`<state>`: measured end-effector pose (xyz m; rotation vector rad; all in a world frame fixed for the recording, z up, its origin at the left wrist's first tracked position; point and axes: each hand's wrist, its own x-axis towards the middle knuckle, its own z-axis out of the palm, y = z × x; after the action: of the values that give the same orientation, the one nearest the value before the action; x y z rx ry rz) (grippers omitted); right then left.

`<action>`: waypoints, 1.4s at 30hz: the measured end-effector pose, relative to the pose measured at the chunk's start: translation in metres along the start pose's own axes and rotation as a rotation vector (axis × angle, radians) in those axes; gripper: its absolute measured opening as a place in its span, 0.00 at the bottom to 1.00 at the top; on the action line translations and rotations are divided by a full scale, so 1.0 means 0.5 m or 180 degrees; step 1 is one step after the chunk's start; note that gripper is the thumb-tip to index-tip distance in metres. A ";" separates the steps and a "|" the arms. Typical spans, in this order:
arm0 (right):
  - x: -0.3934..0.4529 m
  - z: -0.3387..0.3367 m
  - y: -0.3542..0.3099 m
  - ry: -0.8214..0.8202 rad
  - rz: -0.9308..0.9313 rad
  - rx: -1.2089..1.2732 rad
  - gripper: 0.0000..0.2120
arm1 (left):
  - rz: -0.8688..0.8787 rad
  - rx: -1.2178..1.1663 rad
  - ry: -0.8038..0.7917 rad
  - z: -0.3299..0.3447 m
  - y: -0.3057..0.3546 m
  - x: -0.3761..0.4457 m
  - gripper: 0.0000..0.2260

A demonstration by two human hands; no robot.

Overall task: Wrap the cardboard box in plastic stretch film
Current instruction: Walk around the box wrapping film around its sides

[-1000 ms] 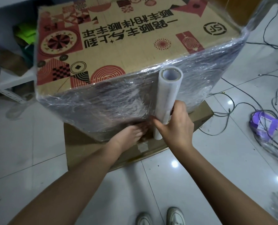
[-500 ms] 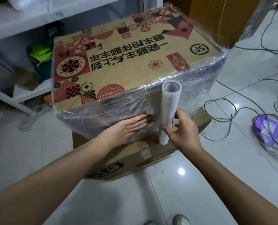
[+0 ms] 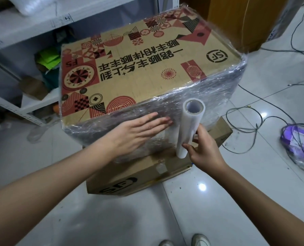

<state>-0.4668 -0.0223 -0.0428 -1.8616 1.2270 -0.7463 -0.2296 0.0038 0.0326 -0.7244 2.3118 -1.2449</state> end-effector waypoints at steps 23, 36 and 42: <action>0.034 -0.043 0.014 -0.0131 0.0339 0.1207 0.22 | 0.0127 0.0155 -0.0211 0.035 0.004 -0.005 0.33; 0.025 -0.045 0.007 0.0033 0.0153 0.1089 0.14 | 0.0046 0.0079 -0.0417 0.033 0.008 -0.007 0.33; 0.019 -0.079 0.016 0.0222 0.0430 0.0977 0.20 | 0.0078 0.0024 -0.0261 0.038 0.012 -0.007 0.33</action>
<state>-0.4987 -0.0443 -0.0281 -1.5002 1.1939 -0.8768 -0.2174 -0.0035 0.0180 -0.7287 2.2422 -1.1901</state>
